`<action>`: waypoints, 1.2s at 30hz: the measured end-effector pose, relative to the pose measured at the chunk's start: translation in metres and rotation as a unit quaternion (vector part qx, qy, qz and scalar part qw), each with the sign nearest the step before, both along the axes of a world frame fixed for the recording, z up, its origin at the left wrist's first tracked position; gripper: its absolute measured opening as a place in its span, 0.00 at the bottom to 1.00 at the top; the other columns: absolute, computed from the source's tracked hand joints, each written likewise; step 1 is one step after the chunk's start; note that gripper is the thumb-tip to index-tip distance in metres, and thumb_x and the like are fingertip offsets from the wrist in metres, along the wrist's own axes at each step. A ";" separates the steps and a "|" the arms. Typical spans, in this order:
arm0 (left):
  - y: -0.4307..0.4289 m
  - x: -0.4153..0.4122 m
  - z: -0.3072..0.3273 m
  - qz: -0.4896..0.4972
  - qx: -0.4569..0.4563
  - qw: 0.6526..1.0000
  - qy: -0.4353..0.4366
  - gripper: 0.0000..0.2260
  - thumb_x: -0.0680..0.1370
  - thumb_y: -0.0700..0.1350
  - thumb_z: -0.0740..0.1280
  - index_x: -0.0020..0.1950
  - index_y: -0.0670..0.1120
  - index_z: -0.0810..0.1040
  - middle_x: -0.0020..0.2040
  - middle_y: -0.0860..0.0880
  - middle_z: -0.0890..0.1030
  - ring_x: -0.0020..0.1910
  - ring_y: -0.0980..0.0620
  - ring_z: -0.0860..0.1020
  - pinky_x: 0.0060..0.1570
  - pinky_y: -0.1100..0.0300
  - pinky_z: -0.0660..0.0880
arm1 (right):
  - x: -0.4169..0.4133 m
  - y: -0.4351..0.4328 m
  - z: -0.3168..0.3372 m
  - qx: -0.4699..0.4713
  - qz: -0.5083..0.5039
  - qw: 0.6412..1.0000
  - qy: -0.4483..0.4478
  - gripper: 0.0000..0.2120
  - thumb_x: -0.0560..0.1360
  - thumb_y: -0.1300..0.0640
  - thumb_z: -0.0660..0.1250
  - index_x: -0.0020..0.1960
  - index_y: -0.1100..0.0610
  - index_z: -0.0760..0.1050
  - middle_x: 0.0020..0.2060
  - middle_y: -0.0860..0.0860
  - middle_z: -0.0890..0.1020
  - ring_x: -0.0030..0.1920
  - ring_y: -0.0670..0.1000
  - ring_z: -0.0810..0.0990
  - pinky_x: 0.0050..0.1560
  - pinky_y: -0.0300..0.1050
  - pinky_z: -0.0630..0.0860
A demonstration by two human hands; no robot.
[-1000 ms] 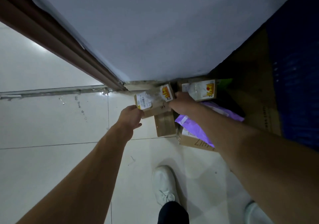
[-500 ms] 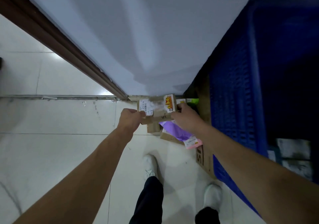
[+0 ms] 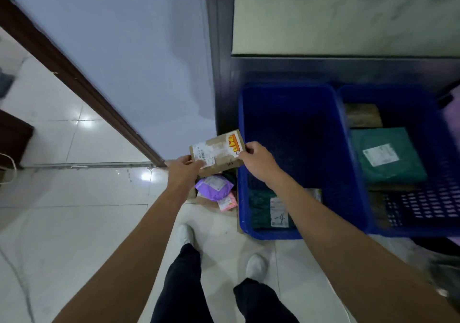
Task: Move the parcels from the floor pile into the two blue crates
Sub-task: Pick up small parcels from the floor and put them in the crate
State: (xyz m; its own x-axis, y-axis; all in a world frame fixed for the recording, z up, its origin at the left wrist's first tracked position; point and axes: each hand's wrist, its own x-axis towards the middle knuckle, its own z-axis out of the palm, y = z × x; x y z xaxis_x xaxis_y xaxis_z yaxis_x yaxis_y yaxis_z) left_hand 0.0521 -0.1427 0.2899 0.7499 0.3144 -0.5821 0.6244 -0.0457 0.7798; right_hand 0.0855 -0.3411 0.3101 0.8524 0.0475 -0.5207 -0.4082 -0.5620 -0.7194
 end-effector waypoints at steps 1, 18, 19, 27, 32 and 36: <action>-0.013 -0.007 0.010 -0.002 -0.005 1.000 -0.006 0.13 0.76 0.36 0.70 0.60 0.40 0.82 0.53 0.45 0.85 0.41 0.56 0.82 0.32 0.68 0.76 | -0.008 -0.011 0.010 -0.004 -0.003 1.000 -0.011 0.18 0.80 0.49 0.62 0.68 0.53 0.70 0.58 0.50 0.78 0.53 0.50 0.77 0.56 0.52 0.76; -0.115 -0.027 0.021 -0.173 -0.023 0.984 0.021 0.07 0.78 0.42 0.68 0.43 0.42 0.82 0.40 0.43 0.84 0.37 0.49 0.78 0.40 0.57 0.73 | -0.074 -0.133 0.032 -0.083 -0.061 0.994 -0.032 0.23 0.82 0.49 0.62 0.76 0.46 0.65 0.65 0.50 0.76 0.56 0.53 0.78 0.55 0.54 0.78; -0.121 -0.026 0.016 -0.187 -0.022 0.982 0.027 0.09 0.78 0.43 0.68 0.40 0.41 0.80 0.38 0.42 0.81 0.37 0.48 0.76 0.40 0.55 0.72 | -0.076 -0.139 0.032 -0.092 -0.070 0.993 -0.021 0.23 0.82 0.49 0.62 0.76 0.46 0.65 0.65 0.50 0.76 0.58 0.53 0.78 0.57 0.54 0.77; -0.178 -0.023 -0.022 -0.298 -0.047 0.951 0.067 0.12 0.81 0.46 0.64 0.47 0.38 0.80 0.40 0.42 0.76 0.40 0.48 0.72 0.40 0.53 0.69 | -0.084 -0.193 -0.002 -0.167 -0.093 0.981 0.035 0.09 0.81 0.47 0.62 0.47 0.52 0.73 0.43 0.51 0.72 0.39 0.51 0.74 0.42 0.51 0.71; -0.211 -0.027 -0.043 -0.332 -0.026 0.938 0.093 0.09 0.82 0.46 0.62 0.57 0.42 0.78 0.41 0.46 0.76 0.36 0.50 0.71 0.39 0.55 0.67 | -0.087 -0.221 -0.036 -0.176 -0.069 0.978 0.088 0.25 0.81 0.48 0.62 0.75 0.55 0.62 0.60 0.58 0.74 0.55 0.59 0.77 0.54 0.57 0.75; -0.243 -0.026 -0.062 -0.331 -0.015 0.935 0.128 0.19 0.82 0.45 0.63 0.72 0.42 0.68 0.49 0.49 0.78 0.44 0.49 0.76 0.44 0.53 0.71 | -0.086 -0.244 -0.073 -0.181 -0.019 0.977 0.113 0.32 0.81 0.49 0.60 0.81 0.47 0.50 0.72 0.62 0.68 0.69 0.64 0.69 0.63 0.57 0.72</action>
